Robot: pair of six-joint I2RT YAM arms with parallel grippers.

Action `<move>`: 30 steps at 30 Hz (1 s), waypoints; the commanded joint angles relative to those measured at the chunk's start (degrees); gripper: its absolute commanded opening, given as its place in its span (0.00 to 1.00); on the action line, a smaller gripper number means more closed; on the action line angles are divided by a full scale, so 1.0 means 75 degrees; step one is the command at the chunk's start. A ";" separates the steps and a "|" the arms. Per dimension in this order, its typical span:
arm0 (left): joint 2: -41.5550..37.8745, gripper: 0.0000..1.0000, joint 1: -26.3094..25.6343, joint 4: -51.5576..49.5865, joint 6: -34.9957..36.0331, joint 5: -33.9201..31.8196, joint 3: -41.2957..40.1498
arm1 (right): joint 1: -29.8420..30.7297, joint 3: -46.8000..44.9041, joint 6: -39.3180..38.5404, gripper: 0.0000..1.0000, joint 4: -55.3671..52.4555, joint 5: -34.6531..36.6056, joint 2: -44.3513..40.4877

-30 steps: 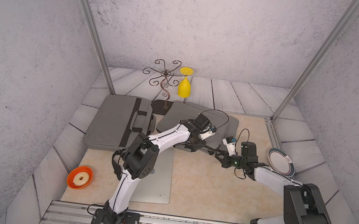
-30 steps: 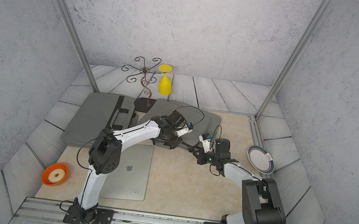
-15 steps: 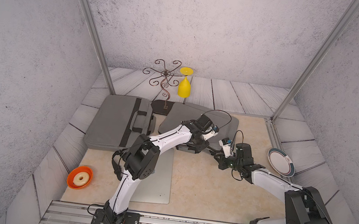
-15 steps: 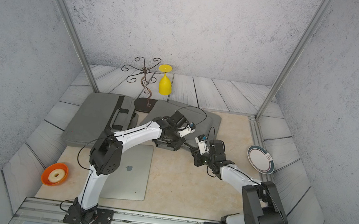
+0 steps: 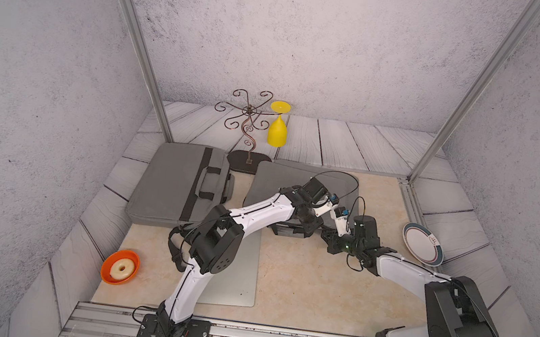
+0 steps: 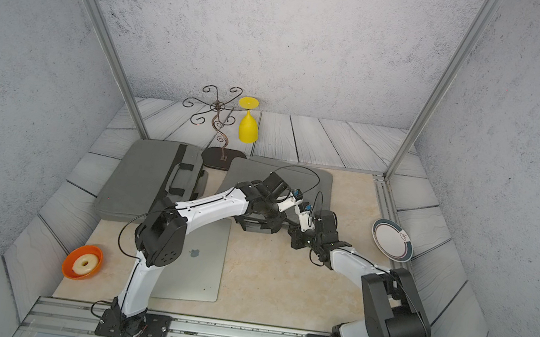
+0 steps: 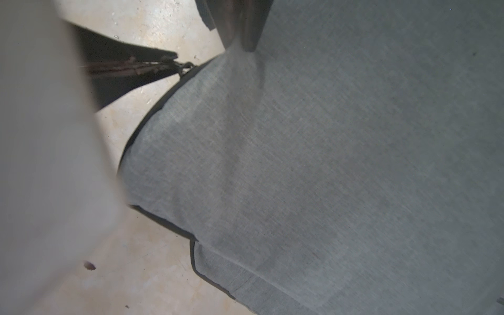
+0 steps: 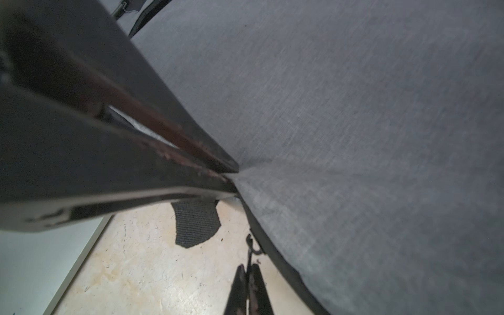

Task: Open the zippered laptop bag and take out the laptop
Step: Unzip the zipper on the zippered laptop bag.

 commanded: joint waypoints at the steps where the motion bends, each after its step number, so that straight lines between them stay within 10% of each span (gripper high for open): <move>1: -0.0325 0.18 -0.0146 0.0411 0.0097 0.0396 -0.0224 | 0.0043 -0.0032 0.0255 0.00 0.0320 -0.0139 0.0179; 10: -0.1094 0.31 0.0180 0.0296 -0.1253 0.1588 -0.1091 | -0.0104 -0.0286 0.0607 0.07 0.0437 -0.0081 0.0218; 19: -0.1514 0.32 0.0267 0.0371 -0.2594 0.2488 -0.1765 | -0.0311 -0.0330 0.1011 0.45 -0.0206 -0.0042 -0.0170; 30: -0.1679 0.34 0.0181 0.1401 -0.3456 0.2201 -0.2709 | -0.1407 -0.0613 0.3049 0.65 -0.0123 -0.0234 -0.0907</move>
